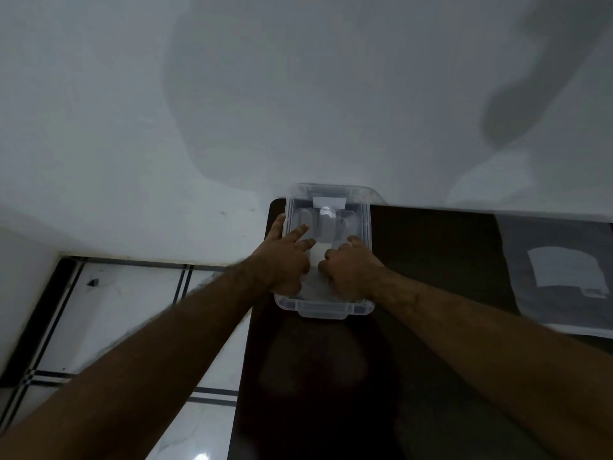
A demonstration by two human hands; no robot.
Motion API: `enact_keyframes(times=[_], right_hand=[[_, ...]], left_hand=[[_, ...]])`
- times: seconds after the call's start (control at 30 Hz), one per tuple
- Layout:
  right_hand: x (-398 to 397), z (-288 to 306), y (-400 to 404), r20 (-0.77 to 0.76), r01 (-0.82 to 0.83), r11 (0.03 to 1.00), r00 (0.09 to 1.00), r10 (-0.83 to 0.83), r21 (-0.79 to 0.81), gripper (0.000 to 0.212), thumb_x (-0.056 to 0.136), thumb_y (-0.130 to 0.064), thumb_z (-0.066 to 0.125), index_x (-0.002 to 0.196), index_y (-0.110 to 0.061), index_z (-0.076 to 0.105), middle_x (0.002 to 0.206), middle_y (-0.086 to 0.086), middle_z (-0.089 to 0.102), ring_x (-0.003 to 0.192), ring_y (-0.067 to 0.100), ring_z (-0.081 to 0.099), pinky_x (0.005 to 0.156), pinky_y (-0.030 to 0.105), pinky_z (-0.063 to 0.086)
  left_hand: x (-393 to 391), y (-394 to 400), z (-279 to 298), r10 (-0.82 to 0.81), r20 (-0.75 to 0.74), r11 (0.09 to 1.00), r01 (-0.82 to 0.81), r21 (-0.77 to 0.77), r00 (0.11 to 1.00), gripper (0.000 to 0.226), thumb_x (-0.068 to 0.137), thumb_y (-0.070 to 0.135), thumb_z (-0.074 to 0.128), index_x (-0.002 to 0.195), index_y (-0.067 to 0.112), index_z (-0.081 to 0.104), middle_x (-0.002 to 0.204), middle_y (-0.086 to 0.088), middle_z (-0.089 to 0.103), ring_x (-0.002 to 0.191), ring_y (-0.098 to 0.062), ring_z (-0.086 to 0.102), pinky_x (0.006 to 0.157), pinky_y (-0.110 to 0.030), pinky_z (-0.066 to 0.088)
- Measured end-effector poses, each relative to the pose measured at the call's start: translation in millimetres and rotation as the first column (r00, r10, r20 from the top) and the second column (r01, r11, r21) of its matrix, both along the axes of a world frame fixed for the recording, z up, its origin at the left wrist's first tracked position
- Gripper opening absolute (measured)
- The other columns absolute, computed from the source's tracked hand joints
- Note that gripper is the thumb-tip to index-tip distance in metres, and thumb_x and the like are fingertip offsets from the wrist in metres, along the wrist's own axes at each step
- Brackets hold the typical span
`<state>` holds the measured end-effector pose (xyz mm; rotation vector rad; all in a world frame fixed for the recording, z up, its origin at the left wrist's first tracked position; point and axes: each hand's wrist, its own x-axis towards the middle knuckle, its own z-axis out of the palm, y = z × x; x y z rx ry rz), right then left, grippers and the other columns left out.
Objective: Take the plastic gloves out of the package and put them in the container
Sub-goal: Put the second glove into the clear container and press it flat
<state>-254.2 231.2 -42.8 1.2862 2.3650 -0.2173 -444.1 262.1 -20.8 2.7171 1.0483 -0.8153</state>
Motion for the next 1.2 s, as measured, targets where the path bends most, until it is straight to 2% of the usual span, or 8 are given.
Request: enact_keyframes(times=[0.13,0.23,0.33,0.57,0.67,0.77,1.0,1.2], right_hand=[[0,3,-3,0.024,0.009,1.0,1.0,-0.009,0.012,0.041,0.1,-0.049,0.059,0.134,-0.027,0.065,0.123,0.004,0.068,0.118,0.031,0.064,0.121,0.062,0.026],[0,7,-7,0.097,-0.005,0.999,0.995,0.009,-0.039,0.039,0.103,-0.046,0.057,0.135,-0.026,0.065,0.126,0.004,0.07,0.123,0.03,0.063,0.125,0.066,0.019],[2,4,-8,0.166,-0.032,0.998,0.985,0.039,-0.047,0.036,0.103,-0.044,0.056,0.133,-0.025,0.067,0.124,0.004,0.072,0.124,0.03,0.063,0.125,0.068,0.015],[3,9,-4,0.167,-0.04,0.996,0.985,0.052,-0.078,0.037,0.103,-0.044,0.056,0.133,-0.025,0.066,0.125,0.003,0.07,0.126,0.028,0.061,0.127,0.066,0.011],[3,8,-5,0.198,-0.017,0.99,0.979,0.045,-0.14,0.039,0.103,-0.043,0.057,0.137,-0.024,0.064,0.129,0.003,0.069,0.13,0.028,0.059,0.127,0.067,0.008],[4,10,-5,0.203,0.003,0.987,0.979,0.031,-0.162,0.04,0.103,-0.041,0.057,0.138,-0.024,0.062,0.132,0.004,0.068,0.132,0.029,0.058,0.126,0.068,0.007],[3,19,0,0.107,-0.031,0.994,0.993,0.043,-0.11,0.045,0.104,-0.044,0.053,0.145,-0.026,0.055,0.138,0.007,0.061,0.133,0.033,0.055,0.124,0.067,0.017],[3,9,0,0.119,0.005,0.992,0.993,0.01,-0.129,0.05,0.105,-0.046,0.052,0.151,-0.028,0.05,0.143,0.009,0.058,0.135,0.036,0.053,0.124,0.068,0.016]], left_hand=[[2,2,3,-0.007,0.001,1.0,0.007,0.003,1.0,0.044,0.103,0.048,0.055,0.144,0.038,0.066,0.179,-0.003,0.025,0.168,-0.032,-0.001,0.123,-0.076,-0.016],[1,0,-3,-0.049,-0.054,0.999,0.05,0.016,0.997,0.043,0.108,0.047,0.046,0.145,0.034,0.064,0.171,-0.001,0.042,0.167,-0.034,0.009,0.123,-0.078,-0.011],[-1,-2,-8,-0.065,-0.084,0.998,0.067,0.02,0.994,0.041,0.108,0.047,0.049,0.142,0.031,0.067,0.16,0.001,0.056,0.166,-0.035,0.015,0.122,-0.079,-0.011],[-1,1,-7,-0.111,-0.066,0.994,0.111,-0.003,0.992,0.04,0.109,0.047,0.046,0.137,0.033,0.07,0.15,0.006,0.065,0.165,-0.033,0.022,0.121,-0.079,-0.016],[0,0,-12,-0.089,-0.094,0.996,0.088,-0.017,0.992,0.037,0.108,0.046,0.048,0.131,0.033,0.073,0.141,0.006,0.071,0.161,-0.03,0.032,0.117,-0.074,-0.026],[3,4,-12,-0.088,-0.065,0.996,0.087,-0.006,0.994,0.034,0.107,0.043,0.049,0.126,0.03,0.074,0.133,0.004,0.075,0.155,-0.028,0.042,0.116,-0.072,-0.026],[15,33,-4,-0.046,-0.066,0.991,0.053,0.121,0.997,0.039,0.107,0.038,0.047,0.136,0.025,0.07,0.144,0.001,0.07,0.16,-0.03,0.034,0.121,-0.075,-0.018],[23,49,-17,-0.001,-0.166,0.998,0.013,0.068,0.986,0.04,0.106,0.043,0.051,0.139,0.029,0.068,0.155,0.004,0.062,0.165,-0.027,0.024,0.123,-0.078,-0.012]])
